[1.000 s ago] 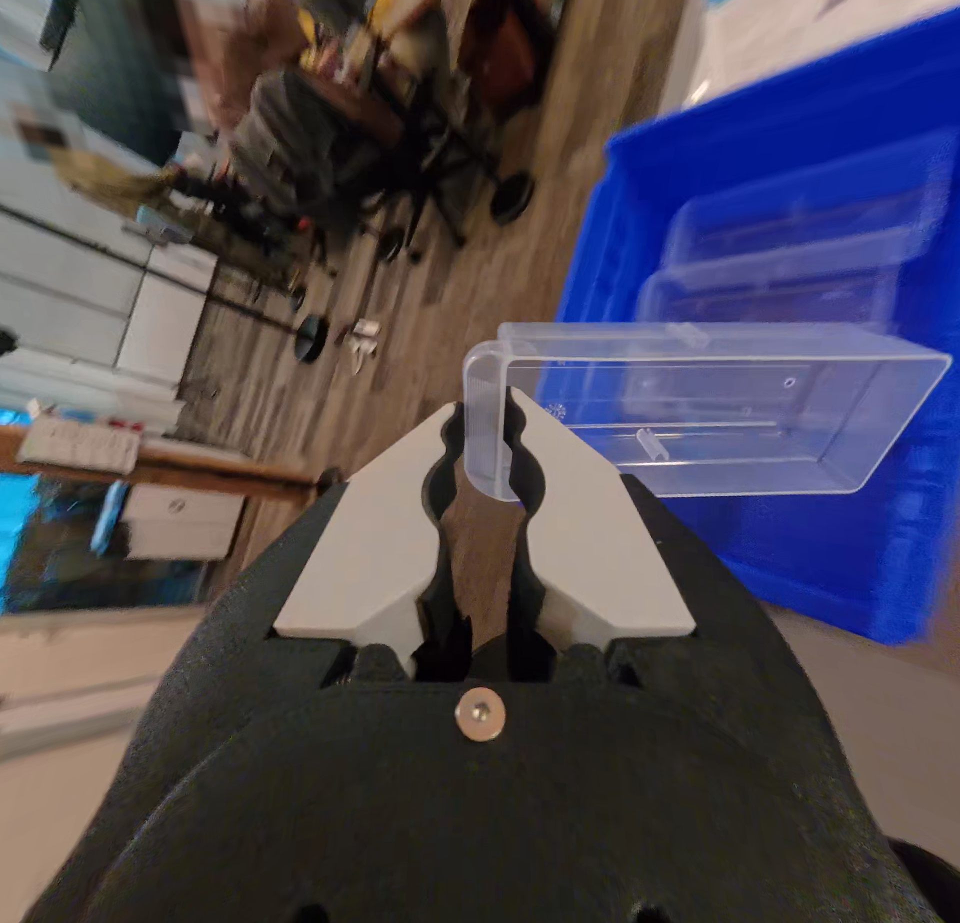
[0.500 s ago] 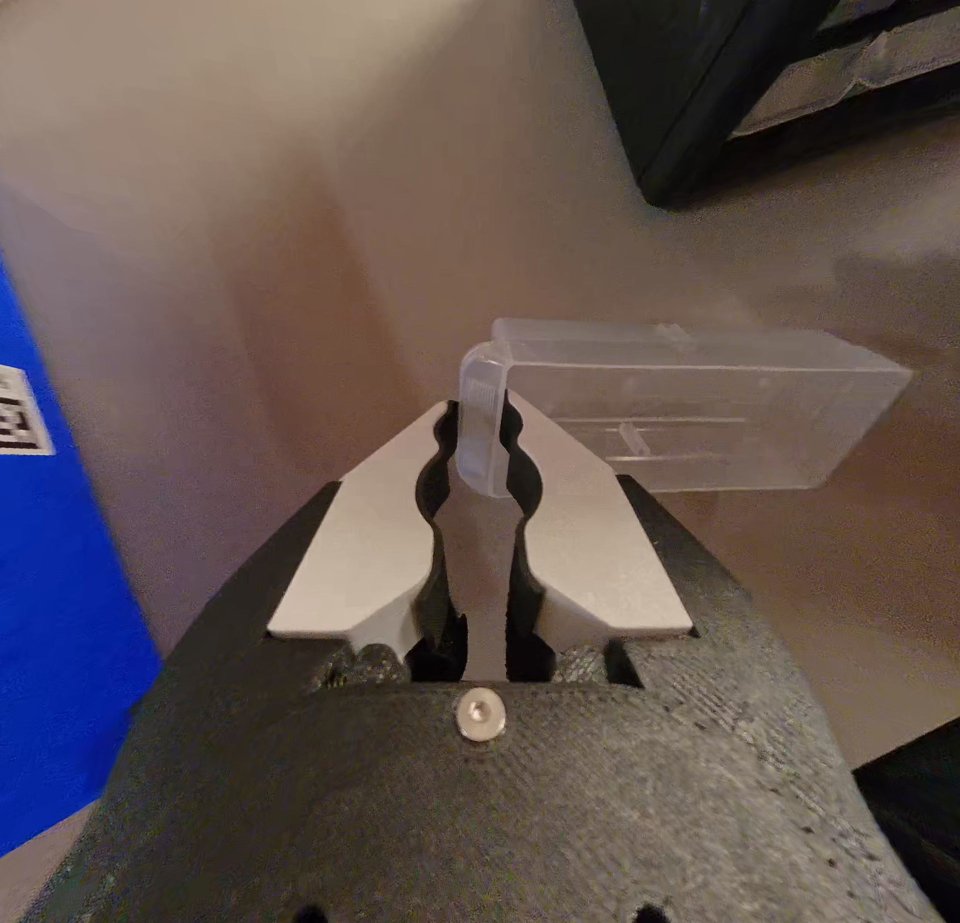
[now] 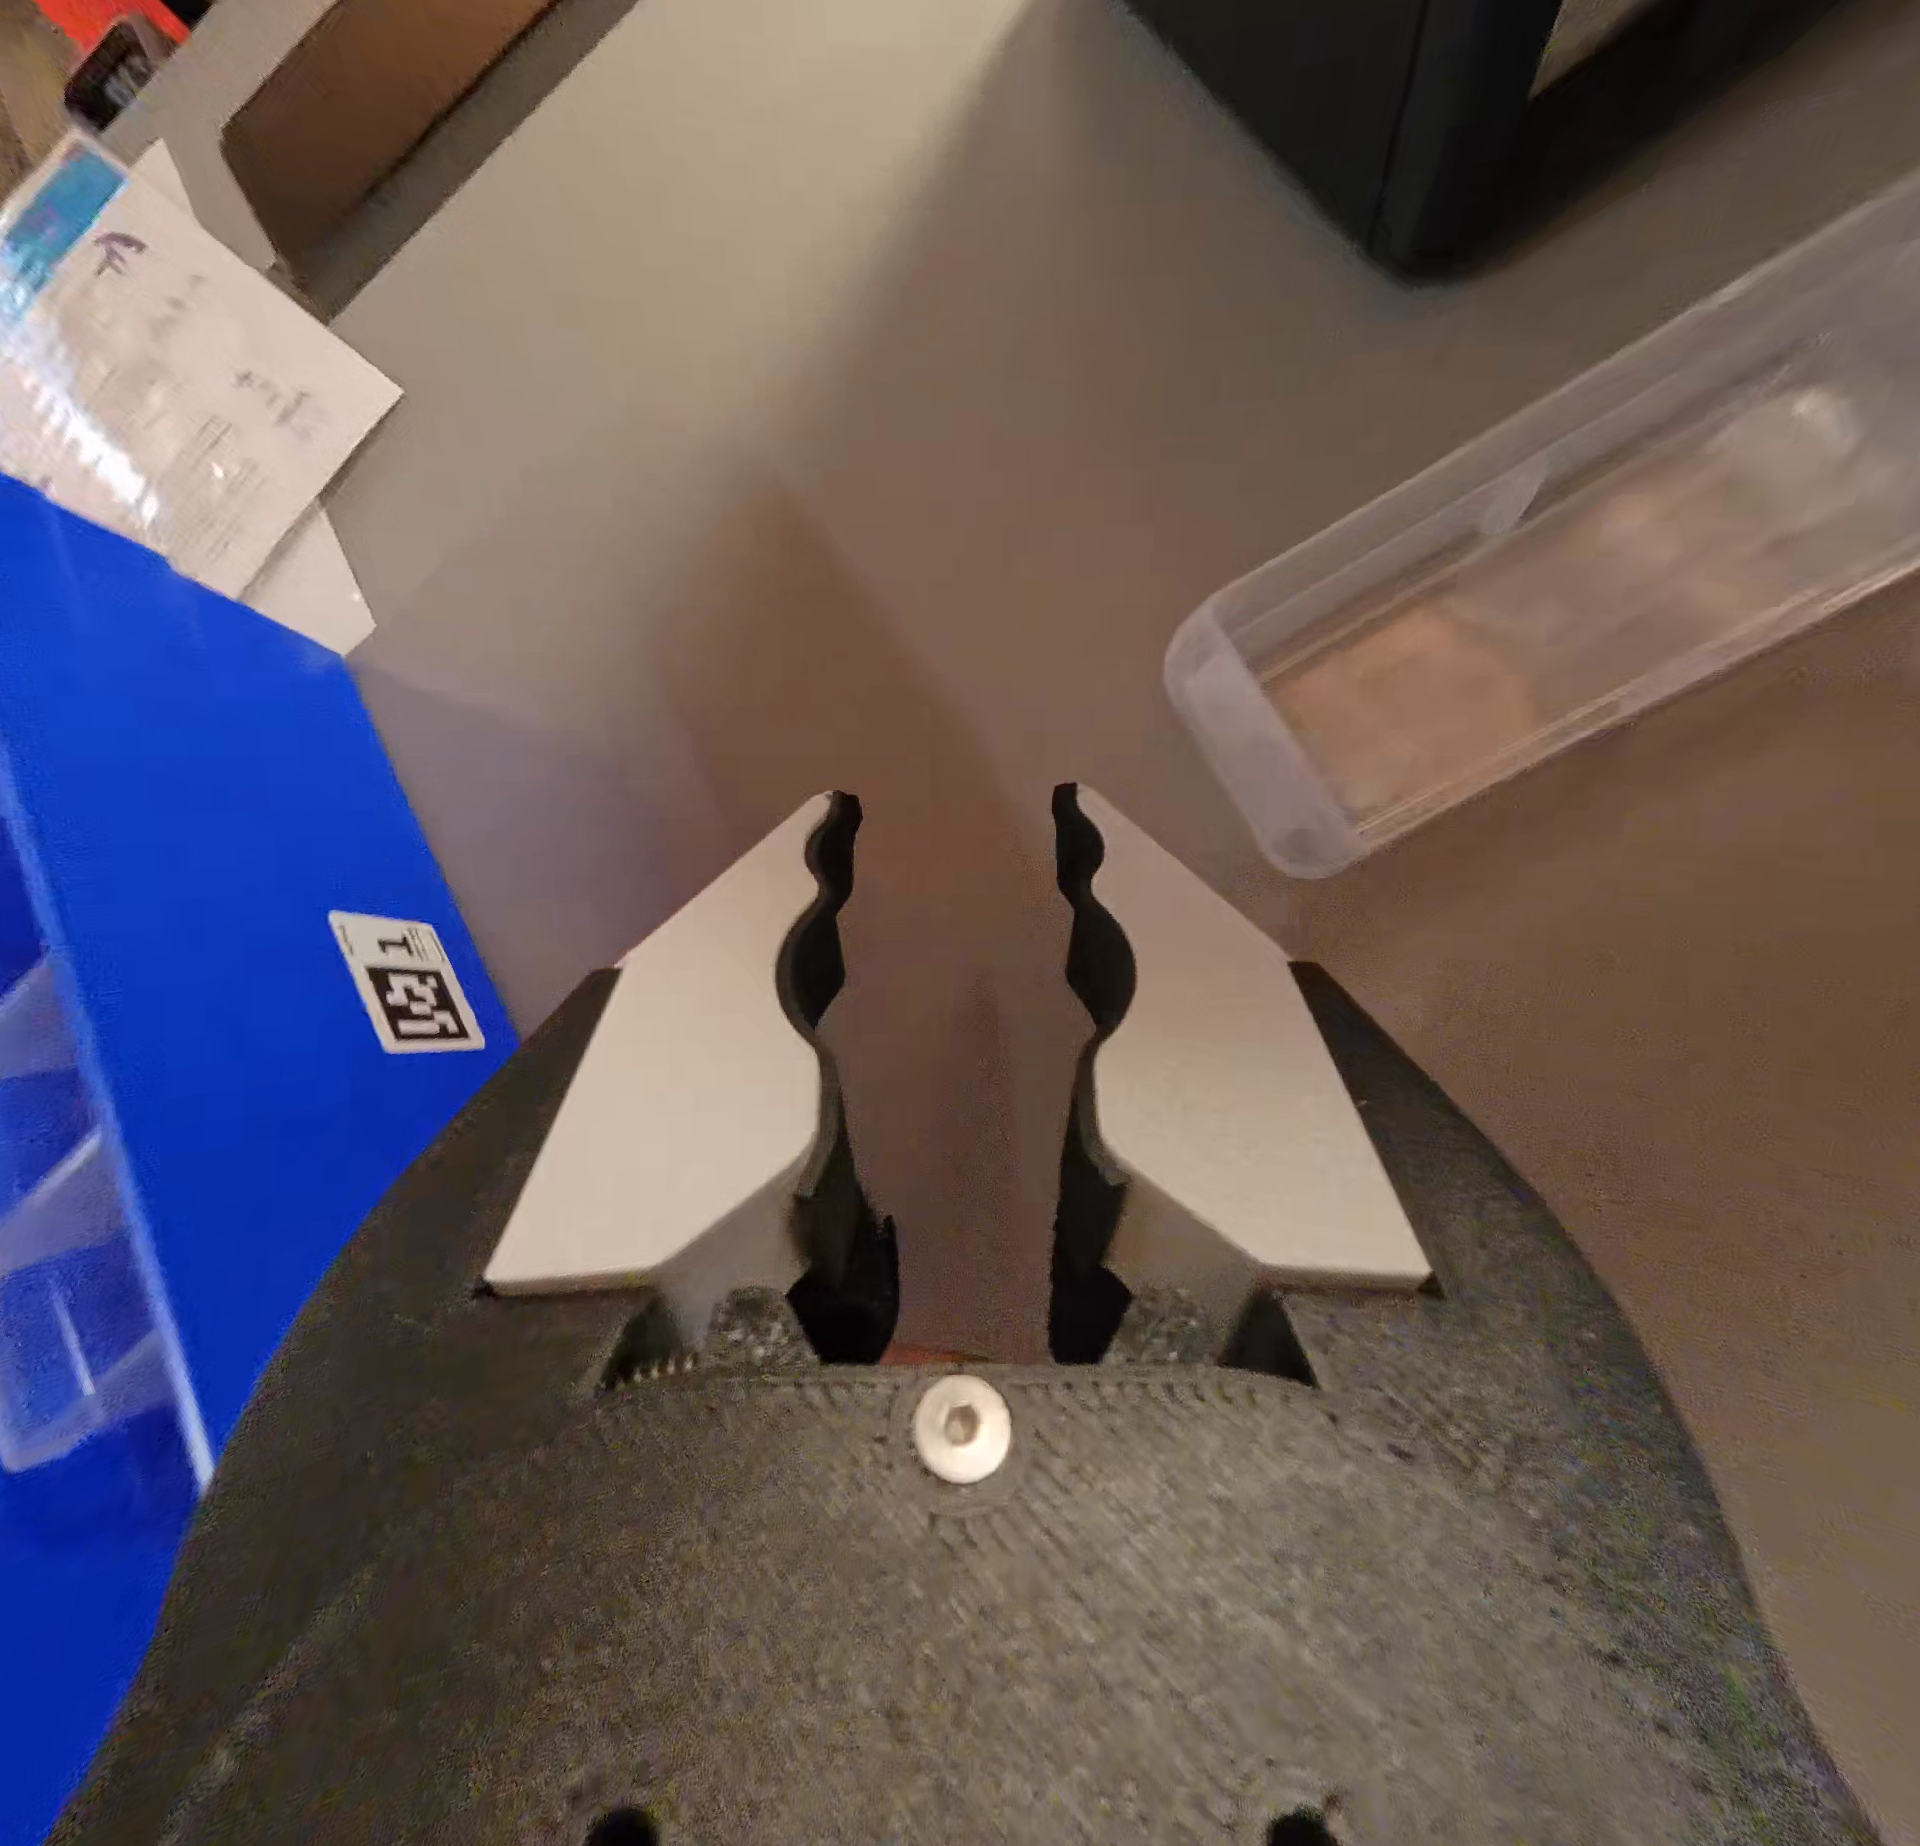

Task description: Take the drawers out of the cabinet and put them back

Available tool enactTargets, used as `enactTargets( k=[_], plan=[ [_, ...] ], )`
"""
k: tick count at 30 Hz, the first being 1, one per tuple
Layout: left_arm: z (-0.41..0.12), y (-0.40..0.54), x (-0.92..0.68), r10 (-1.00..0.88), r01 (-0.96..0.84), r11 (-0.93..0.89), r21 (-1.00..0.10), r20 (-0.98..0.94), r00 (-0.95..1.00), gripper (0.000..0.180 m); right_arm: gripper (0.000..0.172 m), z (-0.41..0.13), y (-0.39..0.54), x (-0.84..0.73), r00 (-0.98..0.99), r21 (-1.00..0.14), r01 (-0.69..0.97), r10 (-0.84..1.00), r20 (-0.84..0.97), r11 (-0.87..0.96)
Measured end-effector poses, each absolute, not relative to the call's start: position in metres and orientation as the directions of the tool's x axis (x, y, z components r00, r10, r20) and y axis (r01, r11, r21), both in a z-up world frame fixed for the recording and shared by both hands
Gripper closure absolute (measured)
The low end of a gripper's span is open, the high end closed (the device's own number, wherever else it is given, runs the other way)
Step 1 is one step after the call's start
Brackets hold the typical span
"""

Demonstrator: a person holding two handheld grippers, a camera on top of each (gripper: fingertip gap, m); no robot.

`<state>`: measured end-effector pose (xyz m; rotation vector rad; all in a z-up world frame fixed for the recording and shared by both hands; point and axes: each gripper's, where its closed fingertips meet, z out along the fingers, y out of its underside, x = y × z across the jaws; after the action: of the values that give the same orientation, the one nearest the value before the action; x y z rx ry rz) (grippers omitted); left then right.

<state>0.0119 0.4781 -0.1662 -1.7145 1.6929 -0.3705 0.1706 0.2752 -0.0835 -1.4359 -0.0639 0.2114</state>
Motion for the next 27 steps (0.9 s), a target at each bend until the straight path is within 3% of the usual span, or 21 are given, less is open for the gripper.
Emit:
enactTargets(
  k=[1,4,10,20,27],
  plan=[
    [-0.175,0.48,0.014,-0.952,-0.782,0.128,-0.61,-0.296,0.076,0.141,0.123,-0.084,0.275,0.17,0.98,-0.987,-0.105,0.183,-0.082,0.119],
    [-0.196,0.459,0.02,-0.946,-0.805,0.241,-0.542,-0.317,-0.069,0.14,0.123,-0.084,0.275,0.17,0.98,-0.988,-0.102,0.18,-0.079,0.119],
    [-0.179,0.366,0.027,-0.901,-0.633,0.424,-0.647,-0.23,-0.369,0.136,0.123,-0.084,0.275,0.17,0.979,-0.988,-0.103,0.188,-0.08,0.116],
    [-0.17,0.318,0.033,-0.655,-0.35,0.723,-0.596,-0.429,-0.622,0.119,0.124,-0.083,0.274,0.169,0.979,-0.989,-0.084,0.194,-0.059,0.123],
    [-0.192,0.308,0.053,-0.559,-0.284,0.795,-0.536,-0.463,-0.688,0.131,0.125,-0.054,0.261,0.167,0.971,-0.982,-0.033,0.238,0.013,0.188]
  ],
)
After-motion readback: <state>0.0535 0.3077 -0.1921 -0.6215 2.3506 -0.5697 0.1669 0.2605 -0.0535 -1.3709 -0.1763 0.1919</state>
